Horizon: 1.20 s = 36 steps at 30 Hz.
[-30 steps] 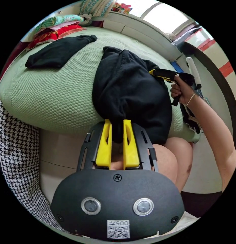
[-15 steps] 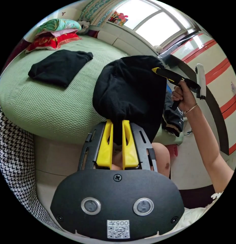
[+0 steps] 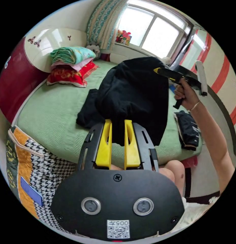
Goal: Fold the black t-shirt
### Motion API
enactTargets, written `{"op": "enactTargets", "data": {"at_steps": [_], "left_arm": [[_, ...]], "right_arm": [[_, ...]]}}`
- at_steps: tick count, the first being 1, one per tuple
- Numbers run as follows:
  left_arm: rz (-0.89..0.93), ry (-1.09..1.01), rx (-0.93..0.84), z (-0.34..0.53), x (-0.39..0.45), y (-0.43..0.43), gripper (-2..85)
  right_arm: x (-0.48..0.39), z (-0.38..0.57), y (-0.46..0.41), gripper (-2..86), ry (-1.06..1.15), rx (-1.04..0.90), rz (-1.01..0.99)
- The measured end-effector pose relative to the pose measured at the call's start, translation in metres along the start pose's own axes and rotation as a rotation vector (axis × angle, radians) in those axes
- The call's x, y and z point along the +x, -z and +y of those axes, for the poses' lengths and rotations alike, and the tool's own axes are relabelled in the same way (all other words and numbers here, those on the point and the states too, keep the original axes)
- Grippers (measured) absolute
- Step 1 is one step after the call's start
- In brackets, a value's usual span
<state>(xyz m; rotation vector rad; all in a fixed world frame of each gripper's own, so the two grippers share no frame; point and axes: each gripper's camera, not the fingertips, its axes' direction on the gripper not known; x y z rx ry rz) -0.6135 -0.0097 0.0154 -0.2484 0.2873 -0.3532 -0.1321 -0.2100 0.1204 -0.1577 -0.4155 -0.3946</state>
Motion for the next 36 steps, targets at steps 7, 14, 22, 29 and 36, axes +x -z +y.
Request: {"op": "enactTargets", "data": {"at_steps": [7, 14, 22, 29, 36], "left_arm": [[-0.02, 0.235, -0.05, -0.001, -0.062, -0.049, 7.8], [-0.1, 0.049, -0.054, -0.019, 0.0, -0.08, 6.4], [-0.259, 0.145, -0.197, -0.025, 0.034, -0.131, -0.3], [-0.224, 0.053, -0.081, -0.001, 0.094, -0.097, -0.6], [-0.102, -0.147, -0.107, 0.029, 0.216, -0.124, -0.6]], "right_arm": [[-0.009, 0.045, -0.088, 8.8, -0.11, -0.21, -0.163], [-0.072, 0.146, -0.108, 9.2, 0.145, -0.354, -0.17], [-0.11, 0.214, -0.126, 7.6, 0.262, -0.402, 0.011], [-0.077, 0.232, -0.064, 8.9, 0.166, -0.315, -0.064], [-0.026, 0.282, -0.002, 7.5, 0.008, -0.187, 0.126]]}}
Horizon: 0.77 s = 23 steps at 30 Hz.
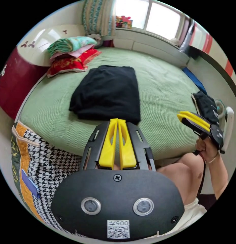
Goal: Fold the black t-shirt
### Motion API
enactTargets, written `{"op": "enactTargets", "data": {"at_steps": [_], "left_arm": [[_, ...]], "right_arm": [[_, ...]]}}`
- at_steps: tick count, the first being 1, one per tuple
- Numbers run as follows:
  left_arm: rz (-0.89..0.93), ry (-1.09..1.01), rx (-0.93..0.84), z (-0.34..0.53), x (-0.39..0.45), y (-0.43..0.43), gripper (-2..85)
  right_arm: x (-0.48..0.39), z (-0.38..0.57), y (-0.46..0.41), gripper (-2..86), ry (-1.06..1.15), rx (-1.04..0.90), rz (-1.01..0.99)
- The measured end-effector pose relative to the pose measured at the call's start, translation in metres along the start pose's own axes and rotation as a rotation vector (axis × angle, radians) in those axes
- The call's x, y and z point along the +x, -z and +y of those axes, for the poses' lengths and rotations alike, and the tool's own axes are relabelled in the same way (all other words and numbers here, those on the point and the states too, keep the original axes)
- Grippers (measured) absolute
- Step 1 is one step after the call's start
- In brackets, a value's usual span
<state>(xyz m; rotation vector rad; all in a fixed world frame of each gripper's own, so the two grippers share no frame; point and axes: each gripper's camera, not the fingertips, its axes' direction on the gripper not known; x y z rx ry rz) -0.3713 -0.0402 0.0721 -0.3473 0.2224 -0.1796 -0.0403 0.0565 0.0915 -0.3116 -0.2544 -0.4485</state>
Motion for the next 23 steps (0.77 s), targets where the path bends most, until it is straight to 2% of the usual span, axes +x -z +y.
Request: {"op": "enactTargets", "data": {"at_steps": [4, 9, 15, 23], "left_arm": [[0.076, -0.115, -0.006, -0.009, 0.089, -0.014, -0.6], [0.141, -0.195, 0.03, -0.025, 0.182, -0.03, -0.6], [0.158, -0.263, 0.027, -0.045, 0.276, -0.062, -0.6], [0.178, -0.332, 0.033, -0.089, 0.355, -0.103, -0.5]], "right_arm": [[0.024, 0.033, 0.023, 5.8, -0.105, 0.034, 0.092], [0.055, 0.084, 0.048, 1.6, -0.346, 0.162, 0.161], [0.081, 0.122, 0.055, -0.9, -0.499, 0.173, 0.241], [0.1, 0.143, 0.067, -0.7, -0.413, 0.162, 0.359]]}}
